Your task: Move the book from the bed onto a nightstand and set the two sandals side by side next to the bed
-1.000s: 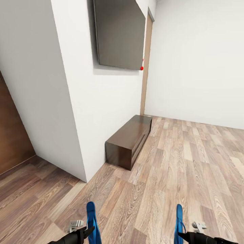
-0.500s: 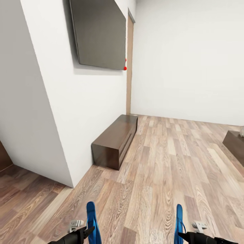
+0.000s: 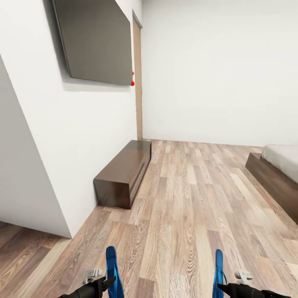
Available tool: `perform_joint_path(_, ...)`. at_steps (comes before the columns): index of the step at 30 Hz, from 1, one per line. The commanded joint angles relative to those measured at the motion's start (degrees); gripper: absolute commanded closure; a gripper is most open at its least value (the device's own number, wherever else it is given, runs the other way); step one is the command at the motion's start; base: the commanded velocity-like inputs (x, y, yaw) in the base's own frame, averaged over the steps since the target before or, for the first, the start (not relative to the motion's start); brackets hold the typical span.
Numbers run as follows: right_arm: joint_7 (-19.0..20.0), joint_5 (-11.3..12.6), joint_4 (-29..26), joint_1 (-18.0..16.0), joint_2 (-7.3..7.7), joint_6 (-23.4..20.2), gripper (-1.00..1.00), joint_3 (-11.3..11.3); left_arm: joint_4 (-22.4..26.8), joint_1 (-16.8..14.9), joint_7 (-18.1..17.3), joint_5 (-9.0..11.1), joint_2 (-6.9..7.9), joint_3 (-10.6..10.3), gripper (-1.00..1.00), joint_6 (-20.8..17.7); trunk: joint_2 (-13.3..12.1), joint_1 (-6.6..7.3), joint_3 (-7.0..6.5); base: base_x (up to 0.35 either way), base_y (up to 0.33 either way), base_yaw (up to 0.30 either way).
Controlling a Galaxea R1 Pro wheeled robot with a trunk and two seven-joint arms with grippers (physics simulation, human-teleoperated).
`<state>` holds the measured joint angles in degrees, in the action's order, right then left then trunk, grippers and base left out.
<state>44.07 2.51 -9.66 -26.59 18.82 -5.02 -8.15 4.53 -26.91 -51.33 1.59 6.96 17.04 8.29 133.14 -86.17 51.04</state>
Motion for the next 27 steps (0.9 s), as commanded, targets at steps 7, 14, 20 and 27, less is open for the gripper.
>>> perform_joint_path(7,0.22,0.31,-0.01,-0.04,-0.01,-0.52,1.0,-0.32,-0.04,-0.01,-0.17,0.17,-0.34,-0.07,1.0,0.24,0.02,0.01,0.05,0.0,0.0,-0.284)
perform_joint_path(14,0.21,0.31,-0.01,-0.04,-0.01,-0.52,1.0,-0.33,-0.04,-0.04,-0.16,0.17,-0.37,-0.07,1.0,0.24,0.02,0.01,0.05,0.0,0.0,-0.284)
perform_joint_path(20,0.22,0.31,-0.01,-0.04,0.0,-0.52,1.0,-0.3,-0.04,-0.04,-0.17,0.17,-0.37,-0.07,1.0,0.24,0.02,0.01,0.05,0.0,0.0,-0.284)
perform_joint_path(27,0.22,0.31,-0.01,-0.04,0.07,-0.52,1.0,-0.38,-0.04,-0.03,-0.16,0.17,-0.37,-0.07,1.0,0.24,0.02,0.01,0.05,0.0,0.0,-0.284)
